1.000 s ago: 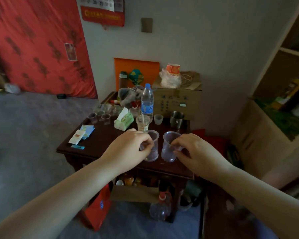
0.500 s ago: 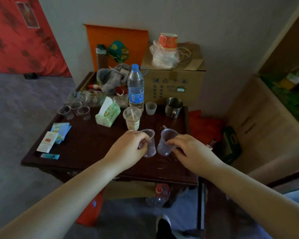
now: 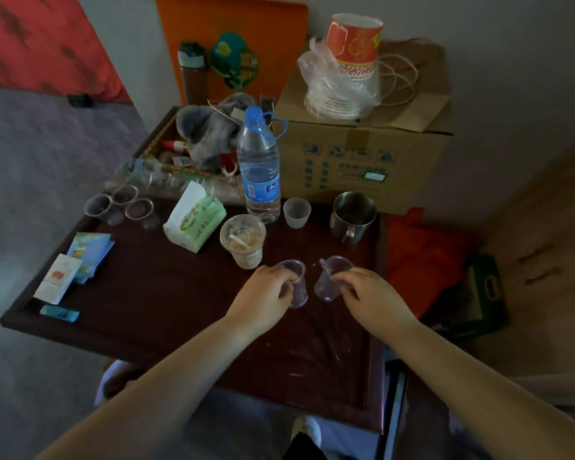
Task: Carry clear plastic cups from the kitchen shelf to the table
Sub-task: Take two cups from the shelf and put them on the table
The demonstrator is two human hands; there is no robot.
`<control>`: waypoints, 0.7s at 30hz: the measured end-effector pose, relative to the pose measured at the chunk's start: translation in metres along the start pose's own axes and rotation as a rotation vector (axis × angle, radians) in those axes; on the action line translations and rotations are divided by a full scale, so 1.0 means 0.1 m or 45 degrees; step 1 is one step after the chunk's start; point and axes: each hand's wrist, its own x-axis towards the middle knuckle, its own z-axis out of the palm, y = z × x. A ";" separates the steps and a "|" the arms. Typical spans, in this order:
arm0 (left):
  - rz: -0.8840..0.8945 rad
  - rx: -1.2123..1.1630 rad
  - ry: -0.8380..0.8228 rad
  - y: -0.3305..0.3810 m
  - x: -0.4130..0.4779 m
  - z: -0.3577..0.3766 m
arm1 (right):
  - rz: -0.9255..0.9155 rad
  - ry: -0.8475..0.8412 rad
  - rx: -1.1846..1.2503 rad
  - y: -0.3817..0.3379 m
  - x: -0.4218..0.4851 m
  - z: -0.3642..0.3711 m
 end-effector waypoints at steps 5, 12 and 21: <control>-0.159 -0.040 -0.016 -0.18 0.34 0.26 | 0.008 -0.044 0.022 0.30 0.37 0.20; -0.202 -0.020 -0.044 -0.33 0.56 0.48 | -0.040 -0.109 -0.062 0.51 0.61 0.51; -0.254 0.028 -0.066 -0.44 0.59 0.68 | -0.096 -0.207 -0.136 0.59 0.61 0.64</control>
